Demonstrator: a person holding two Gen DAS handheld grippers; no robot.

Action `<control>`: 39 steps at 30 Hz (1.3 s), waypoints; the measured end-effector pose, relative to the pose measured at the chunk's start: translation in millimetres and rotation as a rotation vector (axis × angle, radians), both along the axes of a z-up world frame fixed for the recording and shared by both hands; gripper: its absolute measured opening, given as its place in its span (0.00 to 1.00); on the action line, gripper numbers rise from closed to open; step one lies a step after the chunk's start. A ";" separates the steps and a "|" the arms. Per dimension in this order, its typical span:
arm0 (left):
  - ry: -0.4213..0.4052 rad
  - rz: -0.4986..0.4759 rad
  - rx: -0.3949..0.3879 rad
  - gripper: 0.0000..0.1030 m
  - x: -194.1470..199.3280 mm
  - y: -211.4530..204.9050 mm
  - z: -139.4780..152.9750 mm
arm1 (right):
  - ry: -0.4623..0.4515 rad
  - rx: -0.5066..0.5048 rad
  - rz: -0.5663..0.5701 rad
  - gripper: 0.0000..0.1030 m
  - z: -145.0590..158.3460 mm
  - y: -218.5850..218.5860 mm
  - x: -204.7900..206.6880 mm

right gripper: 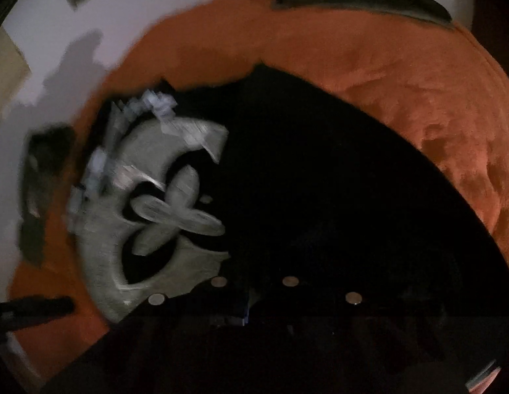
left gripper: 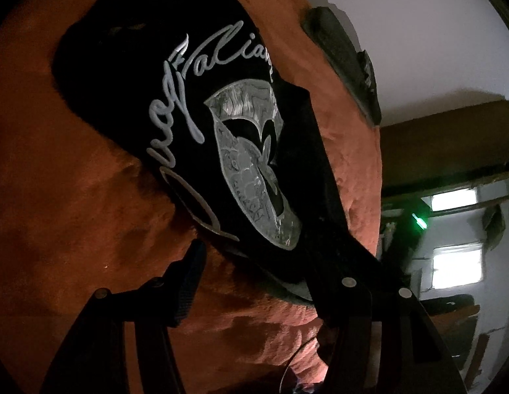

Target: Fold clothes

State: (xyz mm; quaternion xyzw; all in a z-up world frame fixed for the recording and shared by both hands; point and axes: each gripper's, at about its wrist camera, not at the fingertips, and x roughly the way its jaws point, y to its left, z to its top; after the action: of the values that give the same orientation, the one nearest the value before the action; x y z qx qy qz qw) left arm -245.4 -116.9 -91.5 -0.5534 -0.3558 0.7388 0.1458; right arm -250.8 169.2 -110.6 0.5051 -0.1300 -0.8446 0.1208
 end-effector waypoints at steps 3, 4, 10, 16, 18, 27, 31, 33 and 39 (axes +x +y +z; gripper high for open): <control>-0.015 0.000 0.064 0.58 2.9 3.2 1.1 | 0.052 -0.117 0.040 0.04 28.6 4.1 38.1; -0.026 -0.004 0.114 0.58 4.8 6.3 1.2 | 0.061 -0.151 0.068 0.04 37.8 2.4 52.2; -0.040 -0.058 0.282 0.67 30.3 39.6 15.4 | 0.113 -0.255 0.137 0.04 81.0 -2.0 127.0; -0.059 -0.060 0.340 0.71 61.2 56.8 28.8 | 0.154 -0.197 0.207 0.04 97.7 -19.3 181.5; -0.059 -0.059 0.337 0.71 69.5 58.5 36.9 | 0.153 -0.186 0.225 0.04 96.9 -24.4 191.0; 0.023 -0.124 0.150 0.06 103.1 67.2 51.1 | 0.166 -0.183 0.239 0.04 85.3 -27.5 207.5; 0.048 -0.079 0.141 0.06 116.6 52.3 49.2 | 0.148 -0.240 0.263 0.11 78.0 -22.1 198.6; 0.052 -0.038 0.178 0.05 117.9 35.6 51.3 | 0.140 -0.272 0.266 0.28 79.9 -13.1 192.8; 0.156 0.115 0.246 0.05 111.1 -39.8 87.2 | 0.196 -0.289 0.138 0.64 98.8 58.9 179.6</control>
State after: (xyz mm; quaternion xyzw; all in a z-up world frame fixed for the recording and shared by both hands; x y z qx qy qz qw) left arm -134.3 -156.8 -4.3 -0.4508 -0.4624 0.7377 0.1971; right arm -71.3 228.1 -11.7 0.4056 -0.2029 -0.8520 0.2617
